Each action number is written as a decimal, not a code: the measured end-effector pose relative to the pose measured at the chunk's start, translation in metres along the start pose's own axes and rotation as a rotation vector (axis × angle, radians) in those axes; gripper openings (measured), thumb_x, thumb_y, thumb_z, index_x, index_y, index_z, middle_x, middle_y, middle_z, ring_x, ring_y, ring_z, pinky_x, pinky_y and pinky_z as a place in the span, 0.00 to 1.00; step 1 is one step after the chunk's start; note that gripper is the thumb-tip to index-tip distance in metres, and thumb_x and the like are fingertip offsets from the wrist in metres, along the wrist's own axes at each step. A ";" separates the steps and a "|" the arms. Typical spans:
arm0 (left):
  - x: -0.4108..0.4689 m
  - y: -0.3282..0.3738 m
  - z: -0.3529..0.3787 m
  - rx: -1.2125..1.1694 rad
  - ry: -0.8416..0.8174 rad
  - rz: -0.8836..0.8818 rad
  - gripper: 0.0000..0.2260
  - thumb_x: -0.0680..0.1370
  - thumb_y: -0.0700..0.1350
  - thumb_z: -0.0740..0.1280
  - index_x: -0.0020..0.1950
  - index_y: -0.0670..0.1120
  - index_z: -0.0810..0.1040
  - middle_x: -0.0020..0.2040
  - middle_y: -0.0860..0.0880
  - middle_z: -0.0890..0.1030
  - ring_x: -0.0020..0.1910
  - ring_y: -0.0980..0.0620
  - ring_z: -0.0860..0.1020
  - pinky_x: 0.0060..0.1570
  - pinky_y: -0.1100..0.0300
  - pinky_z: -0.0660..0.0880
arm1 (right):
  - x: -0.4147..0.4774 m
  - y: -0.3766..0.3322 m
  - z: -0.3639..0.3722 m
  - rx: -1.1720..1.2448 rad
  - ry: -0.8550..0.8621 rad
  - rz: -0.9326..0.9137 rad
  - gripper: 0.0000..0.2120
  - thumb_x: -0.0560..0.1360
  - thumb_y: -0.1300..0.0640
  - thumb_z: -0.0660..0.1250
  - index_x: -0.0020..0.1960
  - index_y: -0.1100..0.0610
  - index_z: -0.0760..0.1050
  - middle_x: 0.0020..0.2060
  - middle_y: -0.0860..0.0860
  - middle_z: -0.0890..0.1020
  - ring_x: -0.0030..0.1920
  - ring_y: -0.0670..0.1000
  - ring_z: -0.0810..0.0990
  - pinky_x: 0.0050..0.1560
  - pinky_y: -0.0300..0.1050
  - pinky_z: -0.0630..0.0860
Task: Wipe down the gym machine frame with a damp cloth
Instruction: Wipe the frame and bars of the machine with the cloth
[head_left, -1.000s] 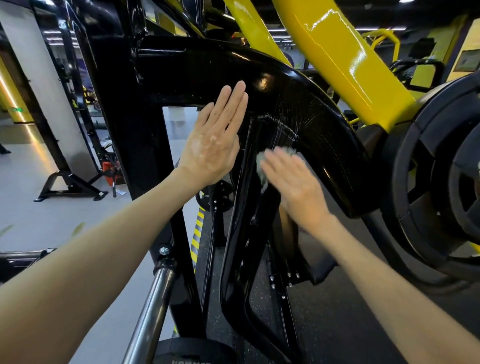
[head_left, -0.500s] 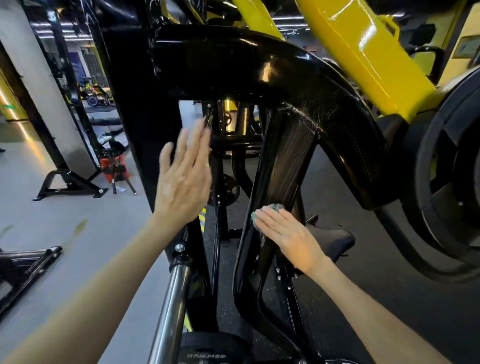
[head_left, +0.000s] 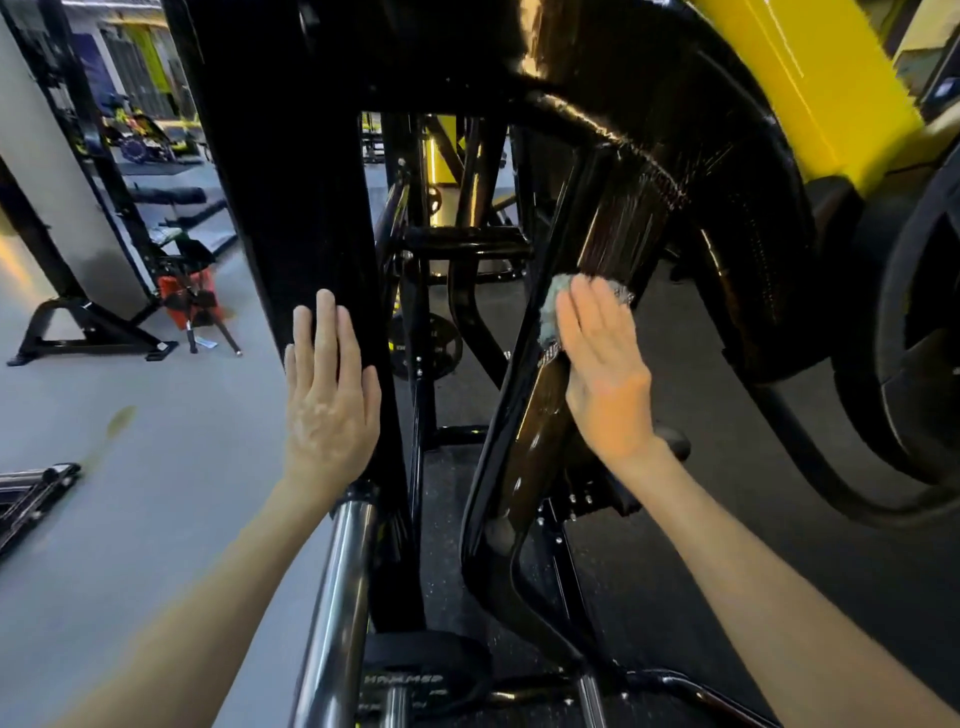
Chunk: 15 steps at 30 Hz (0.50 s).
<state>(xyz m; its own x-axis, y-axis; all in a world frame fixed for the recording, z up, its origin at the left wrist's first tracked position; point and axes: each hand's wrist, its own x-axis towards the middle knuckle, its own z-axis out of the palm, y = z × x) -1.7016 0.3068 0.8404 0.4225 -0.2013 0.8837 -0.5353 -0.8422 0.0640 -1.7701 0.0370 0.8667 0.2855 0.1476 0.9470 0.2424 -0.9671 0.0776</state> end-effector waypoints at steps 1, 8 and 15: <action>-0.001 -0.001 0.002 0.009 0.006 0.016 0.27 0.84 0.41 0.53 0.80 0.37 0.47 0.80 0.38 0.51 0.80 0.43 0.42 0.78 0.46 0.47 | -0.025 -0.005 0.006 -0.013 -0.041 -0.050 0.33 0.74 0.76 0.65 0.75 0.62 0.61 0.73 0.57 0.67 0.74 0.58 0.64 0.75 0.57 0.60; -0.004 -0.005 0.009 0.026 -0.009 0.026 0.27 0.84 0.42 0.54 0.80 0.36 0.48 0.80 0.38 0.50 0.80 0.41 0.41 0.75 0.42 0.51 | -0.077 -0.011 -0.006 -0.101 -0.596 -0.338 0.30 0.73 0.72 0.49 0.74 0.60 0.64 0.70 0.55 0.73 0.71 0.55 0.69 0.74 0.51 0.60; -0.012 0.002 0.010 0.024 -0.048 0.014 0.25 0.85 0.45 0.51 0.78 0.35 0.52 0.79 0.37 0.51 0.77 0.30 0.51 0.75 0.42 0.49 | 0.007 0.007 -0.030 -0.075 -0.384 -0.247 0.26 0.75 0.74 0.59 0.72 0.64 0.68 0.69 0.60 0.72 0.72 0.58 0.67 0.77 0.49 0.55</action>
<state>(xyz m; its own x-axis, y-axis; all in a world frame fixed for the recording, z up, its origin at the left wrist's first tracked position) -1.6999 0.3024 0.8255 0.4501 -0.2363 0.8611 -0.5239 -0.8508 0.0404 -1.7948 0.0254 0.8831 0.5540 0.4280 0.7141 0.2825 -0.9035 0.3223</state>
